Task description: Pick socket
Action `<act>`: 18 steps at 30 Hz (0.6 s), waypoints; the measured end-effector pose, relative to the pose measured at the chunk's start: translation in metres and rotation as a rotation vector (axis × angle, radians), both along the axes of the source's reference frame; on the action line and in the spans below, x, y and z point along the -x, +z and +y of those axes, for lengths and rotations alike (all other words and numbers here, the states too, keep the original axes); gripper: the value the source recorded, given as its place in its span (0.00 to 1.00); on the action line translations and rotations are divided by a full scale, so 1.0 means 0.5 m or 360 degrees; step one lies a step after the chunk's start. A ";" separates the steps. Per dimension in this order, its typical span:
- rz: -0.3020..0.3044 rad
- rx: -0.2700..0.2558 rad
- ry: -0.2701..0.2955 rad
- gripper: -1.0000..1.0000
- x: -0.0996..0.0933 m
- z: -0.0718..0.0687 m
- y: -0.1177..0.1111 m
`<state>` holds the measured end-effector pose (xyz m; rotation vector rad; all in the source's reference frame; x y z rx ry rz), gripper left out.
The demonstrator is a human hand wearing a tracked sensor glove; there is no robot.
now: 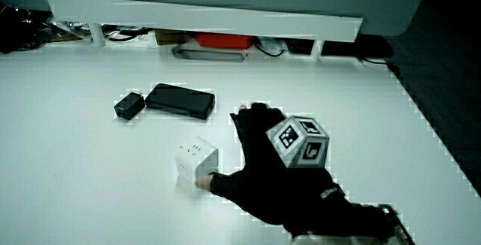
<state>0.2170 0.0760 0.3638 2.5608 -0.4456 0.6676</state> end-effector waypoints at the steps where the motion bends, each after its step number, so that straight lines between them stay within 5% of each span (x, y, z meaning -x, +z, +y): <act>1: 0.0002 0.0005 -0.0003 0.50 0.001 -0.001 0.000; 12: 0.0008 0.0038 -0.0031 0.50 0.021 -0.022 0.047; 18: -0.0038 0.0098 -0.0042 0.50 0.067 -0.056 0.064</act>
